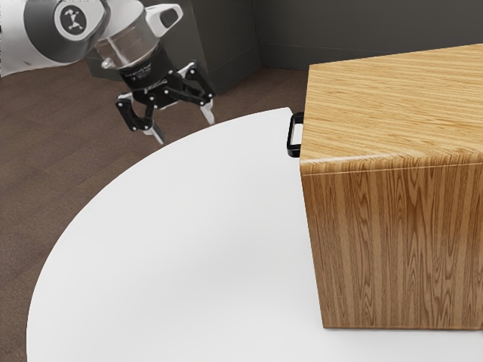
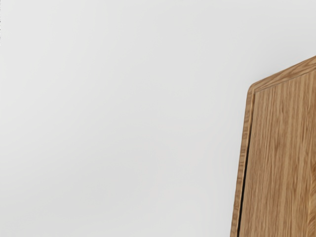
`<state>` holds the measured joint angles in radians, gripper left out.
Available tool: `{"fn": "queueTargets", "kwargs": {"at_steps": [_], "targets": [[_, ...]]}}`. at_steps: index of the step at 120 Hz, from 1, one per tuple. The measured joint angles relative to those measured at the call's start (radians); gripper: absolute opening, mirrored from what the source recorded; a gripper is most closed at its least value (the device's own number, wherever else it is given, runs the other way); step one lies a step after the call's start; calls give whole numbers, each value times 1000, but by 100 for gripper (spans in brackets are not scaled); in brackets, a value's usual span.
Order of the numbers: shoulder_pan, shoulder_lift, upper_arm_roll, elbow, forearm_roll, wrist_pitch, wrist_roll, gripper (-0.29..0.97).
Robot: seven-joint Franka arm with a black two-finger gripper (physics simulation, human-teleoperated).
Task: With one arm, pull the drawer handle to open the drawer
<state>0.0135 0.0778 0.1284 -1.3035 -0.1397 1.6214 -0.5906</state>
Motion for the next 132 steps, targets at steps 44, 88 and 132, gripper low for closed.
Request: {"fn": "queueTargets", "kwargs": {"at_steps": [44,88,132], "targets": [[-37,24,-7,-13,27,98,-28,68],[-85,21,-8,-22,18,135,1,68],[-115,29,-4,-47,-54,209,16,68]]}}
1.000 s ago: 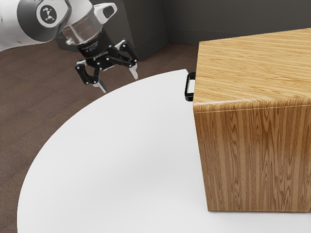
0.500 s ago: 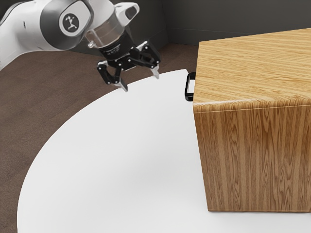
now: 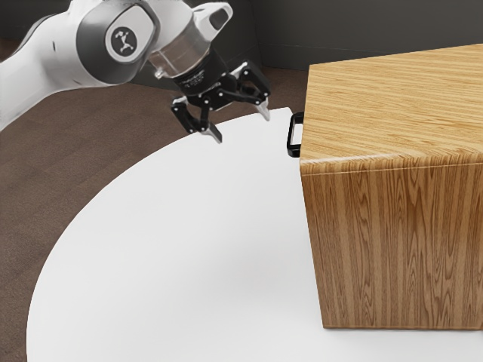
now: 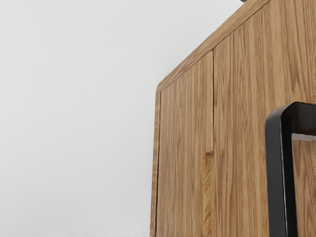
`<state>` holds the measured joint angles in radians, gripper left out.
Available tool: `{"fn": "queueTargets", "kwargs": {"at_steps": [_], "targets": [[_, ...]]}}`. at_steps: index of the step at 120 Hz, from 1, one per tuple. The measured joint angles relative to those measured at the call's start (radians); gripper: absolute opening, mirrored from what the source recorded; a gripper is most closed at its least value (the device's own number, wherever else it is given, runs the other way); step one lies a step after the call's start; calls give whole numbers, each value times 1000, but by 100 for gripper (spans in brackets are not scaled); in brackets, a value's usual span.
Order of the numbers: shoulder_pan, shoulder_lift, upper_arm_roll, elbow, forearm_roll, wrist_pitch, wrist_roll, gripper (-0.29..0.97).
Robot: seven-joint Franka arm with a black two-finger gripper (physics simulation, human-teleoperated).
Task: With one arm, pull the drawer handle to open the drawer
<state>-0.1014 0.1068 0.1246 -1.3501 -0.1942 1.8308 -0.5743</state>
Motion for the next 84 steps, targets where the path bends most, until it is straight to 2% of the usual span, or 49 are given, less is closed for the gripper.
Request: {"fn": "queueTargets", "kwargs": {"at_steps": [21,46,84], "targets": [[1,-6,4,-16,-32,24,5,68],[-31,-6,4,-39,-44,45,8,68],[-29,-13,3,-54,-64,74,12,68]]}}
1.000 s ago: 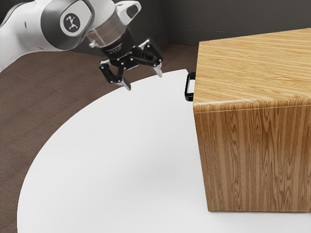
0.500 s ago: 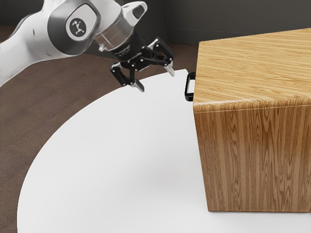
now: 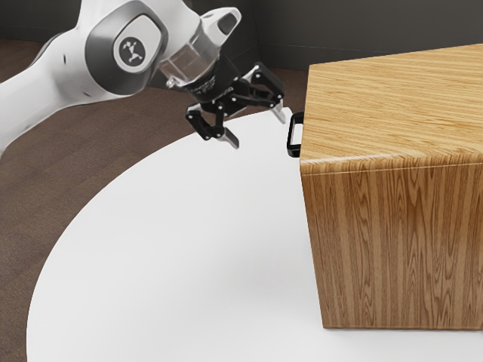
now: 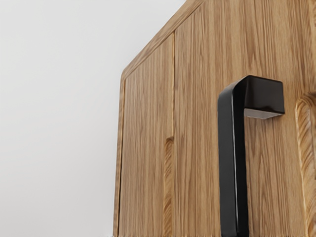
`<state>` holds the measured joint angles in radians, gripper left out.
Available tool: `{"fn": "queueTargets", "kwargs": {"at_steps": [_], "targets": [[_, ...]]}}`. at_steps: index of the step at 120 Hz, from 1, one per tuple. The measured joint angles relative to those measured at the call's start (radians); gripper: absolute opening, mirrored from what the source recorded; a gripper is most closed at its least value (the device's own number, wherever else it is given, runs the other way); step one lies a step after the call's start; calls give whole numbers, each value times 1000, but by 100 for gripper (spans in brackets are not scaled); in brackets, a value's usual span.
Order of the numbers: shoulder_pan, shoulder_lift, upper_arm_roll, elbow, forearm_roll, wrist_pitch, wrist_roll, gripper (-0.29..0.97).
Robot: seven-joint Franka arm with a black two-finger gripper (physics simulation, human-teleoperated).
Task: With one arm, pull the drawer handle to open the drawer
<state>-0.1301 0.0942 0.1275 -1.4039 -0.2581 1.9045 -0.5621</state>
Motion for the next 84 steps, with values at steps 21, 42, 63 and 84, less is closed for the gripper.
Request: {"fn": "queueTargets", "kwargs": {"at_steps": [21,42,63,84], "targets": [[-9,0,-3,-3,-3,5,1,68],[-19,-6,1,-13,-4,6,2,68],[-15,-8,3,-31,-4,12,3,68],[-26,-7,1,-43,-5,22,4,68]]}}
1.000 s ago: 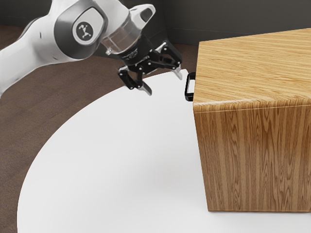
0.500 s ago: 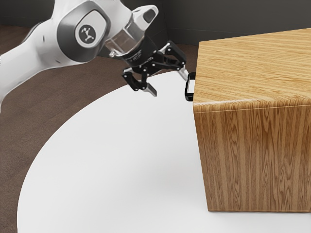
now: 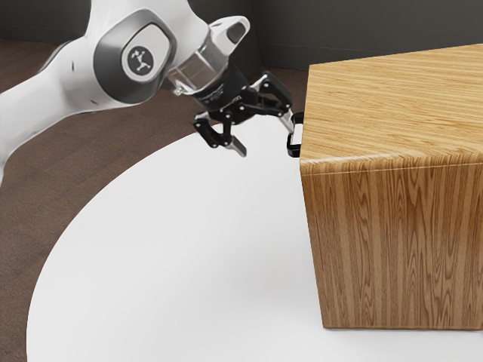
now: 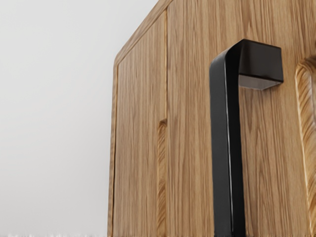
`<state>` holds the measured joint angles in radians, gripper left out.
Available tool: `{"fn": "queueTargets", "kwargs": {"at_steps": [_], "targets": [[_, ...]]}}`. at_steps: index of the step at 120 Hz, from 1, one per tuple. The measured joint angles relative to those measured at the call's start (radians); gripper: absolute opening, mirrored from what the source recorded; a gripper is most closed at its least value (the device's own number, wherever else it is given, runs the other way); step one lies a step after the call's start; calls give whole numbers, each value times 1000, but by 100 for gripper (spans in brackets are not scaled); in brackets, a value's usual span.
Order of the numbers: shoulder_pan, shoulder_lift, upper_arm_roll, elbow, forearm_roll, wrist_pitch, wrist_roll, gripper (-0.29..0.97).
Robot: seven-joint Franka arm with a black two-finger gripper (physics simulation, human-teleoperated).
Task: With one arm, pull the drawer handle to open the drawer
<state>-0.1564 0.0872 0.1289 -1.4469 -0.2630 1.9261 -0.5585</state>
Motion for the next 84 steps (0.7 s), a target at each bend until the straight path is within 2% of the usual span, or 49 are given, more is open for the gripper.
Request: {"fn": "queueTargets", "kwargs": {"at_steps": [54,84], "targets": [[13,-1,9,-45,1,8,1,68],[7,-51,59,-111,0,8,2,68]]}}
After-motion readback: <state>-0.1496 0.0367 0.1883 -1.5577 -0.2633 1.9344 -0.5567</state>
